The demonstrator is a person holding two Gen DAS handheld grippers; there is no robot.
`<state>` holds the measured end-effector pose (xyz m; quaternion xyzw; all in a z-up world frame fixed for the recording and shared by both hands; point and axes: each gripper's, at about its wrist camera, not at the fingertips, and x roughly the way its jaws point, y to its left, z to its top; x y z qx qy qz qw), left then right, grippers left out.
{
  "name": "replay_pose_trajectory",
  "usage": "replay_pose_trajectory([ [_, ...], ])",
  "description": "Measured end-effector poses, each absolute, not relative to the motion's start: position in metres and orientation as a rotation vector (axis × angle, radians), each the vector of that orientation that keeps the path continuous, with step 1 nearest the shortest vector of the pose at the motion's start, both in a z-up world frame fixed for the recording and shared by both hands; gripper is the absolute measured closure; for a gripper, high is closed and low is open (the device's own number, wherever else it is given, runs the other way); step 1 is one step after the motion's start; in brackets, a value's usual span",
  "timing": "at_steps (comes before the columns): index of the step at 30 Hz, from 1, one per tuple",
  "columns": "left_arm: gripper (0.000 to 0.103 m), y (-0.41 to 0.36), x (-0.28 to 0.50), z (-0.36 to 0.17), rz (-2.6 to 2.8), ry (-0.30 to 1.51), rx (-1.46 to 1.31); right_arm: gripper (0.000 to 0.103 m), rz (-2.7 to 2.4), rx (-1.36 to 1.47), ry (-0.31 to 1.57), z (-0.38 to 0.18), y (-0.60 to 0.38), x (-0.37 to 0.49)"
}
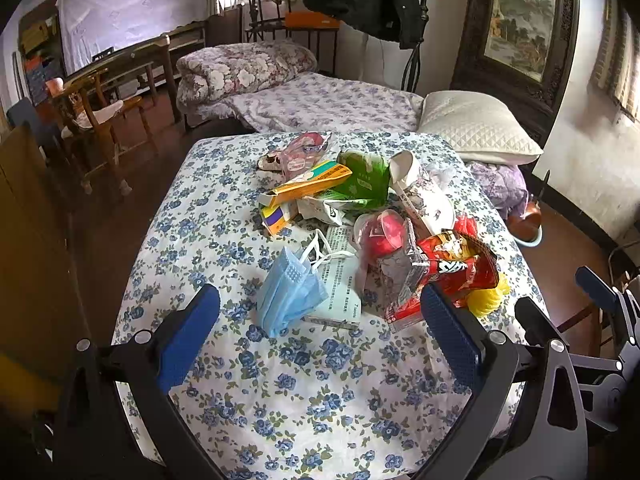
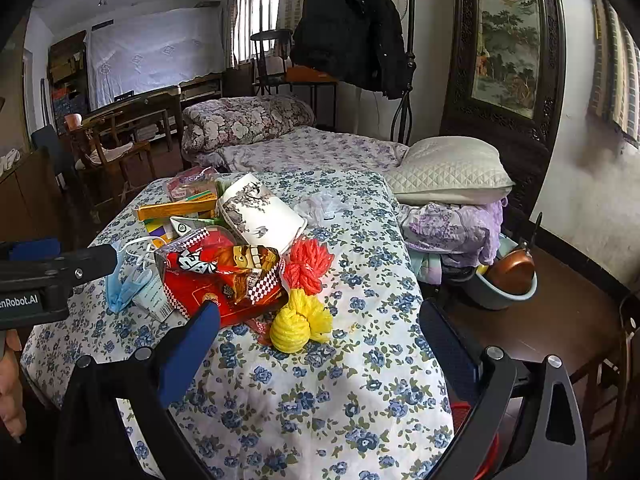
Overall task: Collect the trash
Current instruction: 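Reach both grippers toward the trash pile on the bedspread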
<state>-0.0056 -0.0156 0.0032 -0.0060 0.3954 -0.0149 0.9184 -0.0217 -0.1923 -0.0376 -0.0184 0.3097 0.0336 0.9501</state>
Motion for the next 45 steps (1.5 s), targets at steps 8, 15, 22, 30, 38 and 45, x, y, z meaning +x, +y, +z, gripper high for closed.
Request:
replay_pose_trajectory([
  [8,0.007,-0.0134,-0.0057,0.0013,-0.03,0.814,-0.007,0.006,0.068,-0.04,0.631,-0.0381,-0.1923,-0.0218],
  [15,0.007,-0.0127,-0.0054,0.0009,-0.031,0.813,-0.011,0.006,0.069,-0.044,0.636,-0.0402,-0.1921,-0.0209],
  [22,0.007,-0.0119,-0.0062,-0.0002,-0.029,0.814,-0.01,0.006,0.071,-0.043,0.636,-0.0409,-0.1921,-0.0209],
  [30,0.007,-0.0121,-0.0061,-0.0001,-0.029,0.814,-0.011,0.006,0.07,-0.043,0.636,-0.0414,-0.1916,-0.0206],
  [38,0.007,-0.0125,-0.0057,0.0004,-0.029,0.814,-0.009,0.006,0.069,-0.042,0.636,-0.0409,-0.1918,-0.0204],
  [45,0.007,-0.0116,-0.0058,-0.001,-0.03,0.818,-0.006,0.006,0.069,-0.042,0.637,-0.0409,-0.1921,-0.0203],
])
